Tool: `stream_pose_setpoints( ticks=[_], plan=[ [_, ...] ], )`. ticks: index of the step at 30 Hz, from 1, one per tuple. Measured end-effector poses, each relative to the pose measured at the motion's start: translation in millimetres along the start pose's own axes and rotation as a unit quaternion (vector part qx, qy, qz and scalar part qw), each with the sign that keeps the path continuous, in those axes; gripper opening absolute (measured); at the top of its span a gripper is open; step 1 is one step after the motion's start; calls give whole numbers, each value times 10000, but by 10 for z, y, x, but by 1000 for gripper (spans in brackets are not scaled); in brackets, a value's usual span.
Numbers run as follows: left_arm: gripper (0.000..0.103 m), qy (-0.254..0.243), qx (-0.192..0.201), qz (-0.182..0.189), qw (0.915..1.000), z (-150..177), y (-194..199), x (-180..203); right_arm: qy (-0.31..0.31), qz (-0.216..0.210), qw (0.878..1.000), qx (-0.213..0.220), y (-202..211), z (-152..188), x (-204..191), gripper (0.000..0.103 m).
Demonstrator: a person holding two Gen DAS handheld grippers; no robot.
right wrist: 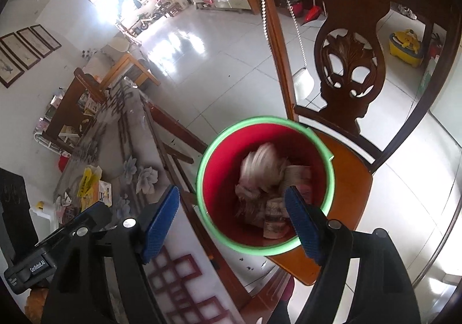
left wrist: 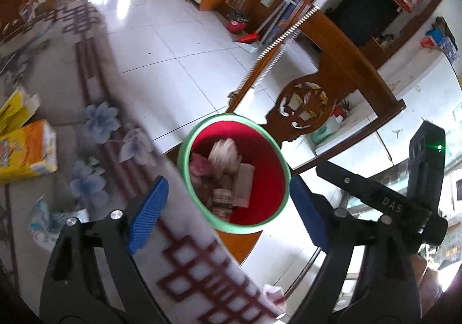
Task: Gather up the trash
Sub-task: 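Open the right tool over the red bin while the left tool releases the newspaper into it, then move both open tools back over the table toward the pink bag and yellow packets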
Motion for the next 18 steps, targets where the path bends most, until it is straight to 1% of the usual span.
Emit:
stream_pose_setpoints(
  ticks=[3,9,13,15,18],
  plan=[
    [83,202,48,-101,9997,69,118,-227,73,-59,9998,-150,-91,102,-141,74],
    [83,721,225,-447,9961,214,428,-875,336,-176,9986,-381,-270,311,-560,74],
    [83,1194,365,-698,9897,352,704,-1442,518,-237,9969,-541,-406,500,-863,74],
    [83,1347,424,-781,9869,421,810,-1659,615,-241,9956,-658,-496,628,-1026,74],
    [83,1667,474,-919,9806,597,1009,-2070,677,-228,9940,-828,-621,803,-1200,74]
  ],
)
Point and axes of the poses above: each gripper's, at about its wrist camera, not at the fingertips, and y roughly against the way its jaws point, x to its right, z to its underside, the point moved 10 cm from there along -y, roughly the way its jaws point, and after that the axes turned 4 degrees about -z, right-handed, at the moved point
